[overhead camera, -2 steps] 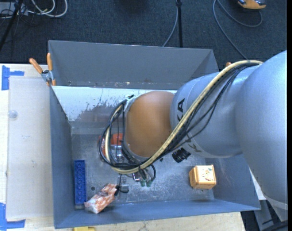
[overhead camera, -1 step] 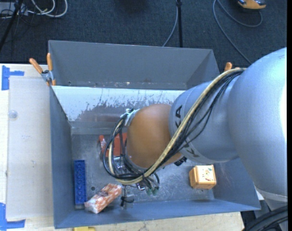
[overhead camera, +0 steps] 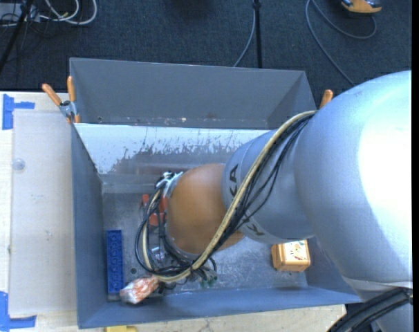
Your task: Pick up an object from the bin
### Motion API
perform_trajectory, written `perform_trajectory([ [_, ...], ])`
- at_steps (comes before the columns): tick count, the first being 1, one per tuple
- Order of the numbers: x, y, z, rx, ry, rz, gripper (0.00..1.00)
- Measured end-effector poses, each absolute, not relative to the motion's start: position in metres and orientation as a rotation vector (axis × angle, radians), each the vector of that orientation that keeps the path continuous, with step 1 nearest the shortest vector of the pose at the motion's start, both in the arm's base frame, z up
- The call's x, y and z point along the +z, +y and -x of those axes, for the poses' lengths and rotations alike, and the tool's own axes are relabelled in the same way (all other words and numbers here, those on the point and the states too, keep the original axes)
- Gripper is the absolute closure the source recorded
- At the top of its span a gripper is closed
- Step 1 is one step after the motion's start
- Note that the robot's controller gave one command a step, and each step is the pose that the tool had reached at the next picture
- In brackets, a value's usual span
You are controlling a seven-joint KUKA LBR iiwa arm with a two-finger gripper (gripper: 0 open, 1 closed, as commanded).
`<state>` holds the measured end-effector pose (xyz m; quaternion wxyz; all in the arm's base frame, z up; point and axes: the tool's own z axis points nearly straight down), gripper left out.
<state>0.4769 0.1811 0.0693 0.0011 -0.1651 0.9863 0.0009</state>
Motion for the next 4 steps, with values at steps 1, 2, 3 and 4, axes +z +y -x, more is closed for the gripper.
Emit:
perform_trajectory([
  [1,0.069,0.181,-0.477,0.003,3.097,0.518,1.0],
  [2,0.069,0.182,-0.479,0.002,3.096,0.527,1.0],
  [3,0.079,0.182,-0.475,0.003,3.095,0.536,1.0],
  [4,0.088,0.183,-0.478,0.003,3.101,0.511,1.0],
])
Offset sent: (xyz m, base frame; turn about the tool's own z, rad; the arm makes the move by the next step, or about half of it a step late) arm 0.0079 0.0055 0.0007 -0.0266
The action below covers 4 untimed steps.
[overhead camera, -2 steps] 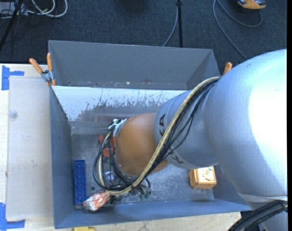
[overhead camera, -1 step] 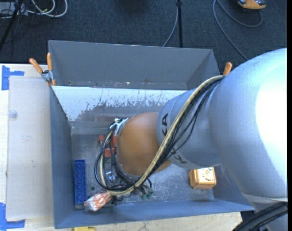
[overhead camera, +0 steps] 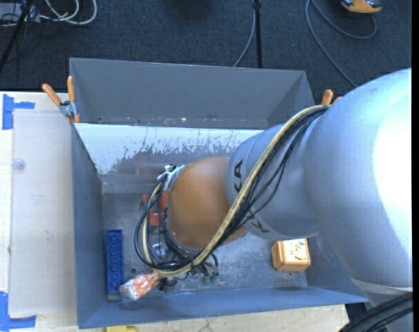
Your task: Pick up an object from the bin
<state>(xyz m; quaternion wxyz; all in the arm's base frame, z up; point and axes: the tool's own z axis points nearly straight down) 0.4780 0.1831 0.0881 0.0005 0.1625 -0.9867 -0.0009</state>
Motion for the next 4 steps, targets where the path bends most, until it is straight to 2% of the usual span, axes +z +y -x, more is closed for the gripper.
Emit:
perform_trajectory([
  [1,0.137,0.199,-0.482,-0.003,-3.088,-0.574,1.0],
  [2,0.137,0.199,-0.482,-0.003,-3.088,-0.573,1.0],
  [4,0.236,0.206,-0.485,-0.003,-3.078,-0.619,1.0],
])
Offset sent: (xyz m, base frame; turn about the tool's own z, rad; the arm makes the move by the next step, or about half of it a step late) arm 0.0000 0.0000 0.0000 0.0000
